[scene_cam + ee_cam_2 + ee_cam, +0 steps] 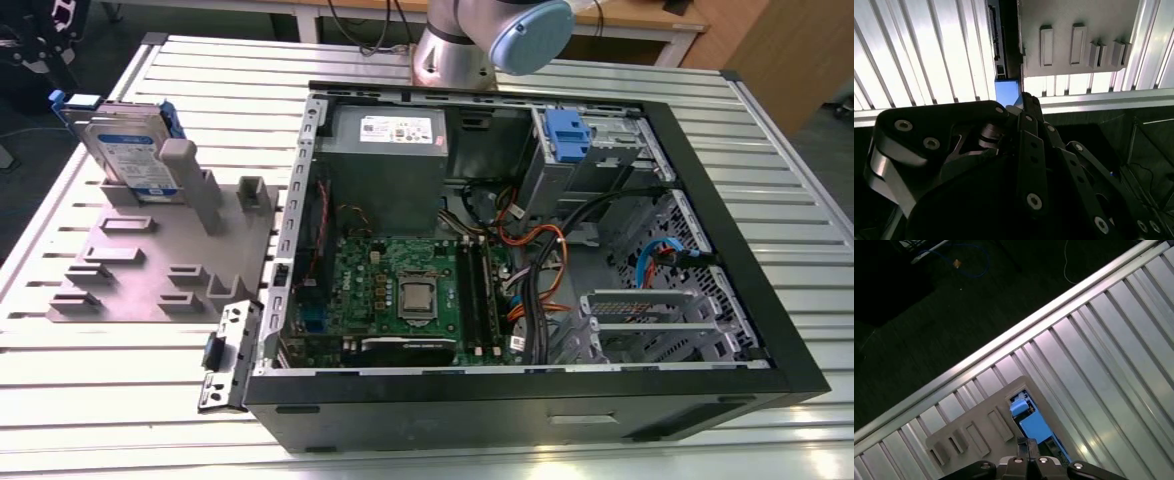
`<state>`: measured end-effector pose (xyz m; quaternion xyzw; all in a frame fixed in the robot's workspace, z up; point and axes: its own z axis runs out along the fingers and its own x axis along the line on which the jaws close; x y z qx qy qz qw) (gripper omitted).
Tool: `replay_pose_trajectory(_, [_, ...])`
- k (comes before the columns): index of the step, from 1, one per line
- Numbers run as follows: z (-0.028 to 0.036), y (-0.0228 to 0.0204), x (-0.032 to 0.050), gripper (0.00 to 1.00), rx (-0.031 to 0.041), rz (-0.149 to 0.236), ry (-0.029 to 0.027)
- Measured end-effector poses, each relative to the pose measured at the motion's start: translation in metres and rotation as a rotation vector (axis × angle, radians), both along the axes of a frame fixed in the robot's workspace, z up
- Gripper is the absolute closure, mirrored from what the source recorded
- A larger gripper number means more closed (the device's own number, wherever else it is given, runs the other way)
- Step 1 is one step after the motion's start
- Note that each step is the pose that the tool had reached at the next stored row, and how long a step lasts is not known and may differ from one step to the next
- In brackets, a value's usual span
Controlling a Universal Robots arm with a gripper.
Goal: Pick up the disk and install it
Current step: 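Pick up the disk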
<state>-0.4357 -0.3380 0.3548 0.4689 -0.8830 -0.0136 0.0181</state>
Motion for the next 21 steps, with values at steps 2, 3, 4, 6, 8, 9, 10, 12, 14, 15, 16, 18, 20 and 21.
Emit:
replay_pose_trajectory(2, [0.0000, 0.0000, 0.0000, 0.89, 0.0000, 0.014, 0.0000])
replay_pose_trajectory(3, [0.0000, 0.0000, 0.0000, 0.89, 0.0000, 0.022, 0.0000])
replay_pose_trajectory(4, [0.0000, 0.0000, 0.0000, 0.89, 0.0000, 0.029, 0.0000])
replay_pose_trajectory(6, [0.0000, 0.0000, 0.0000, 0.89, 0.0000, 0.044, 0.0001])
replay_pose_trajectory(8, [0.0000, 0.0000, 0.0000, 0.89, 0.0000, 0.058, 0.0000])
replay_pose_trajectory(9, [0.0000, 0.0000, 0.0000, 0.89, 0.0000, 0.065, 0.0000])
replay_pose_trajectory(10, [0.0000, 0.0000, 0.0000, 0.89, 0.0000, 0.072, 0.0001])
replay_pose_trajectory(12, [0.0000, 0.0000, 0.0000, 0.89, 0.0000, 0.086, 0.0000])
replay_pose_trajectory(14, [0.0000, 0.0000, 0.0000, 0.89, 0.0000, 0.101, 0.0000])
replay_pose_trajectory(15, [0.0000, 0.0000, 0.0000, 0.89, 0.0000, 0.107, 0.0000])
replay_pose_trajectory(16, [0.0000, 0.0000, 0.0000, 0.89, 0.0000, 0.114, 0.0000])
replay_pose_trajectory(18, [0.0000, 0.0000, 0.0000, 0.89, 0.0000, 0.127, 0.0000])
replay_pose_trajectory(20, [0.0000, 0.0000, 0.0000, 0.89, 0.0000, 0.141, 0.0000])
replay_pose_trajectory(21, [0.0000, 0.0000, 0.0000, 0.89, 0.0000, 0.147, 0.0000])
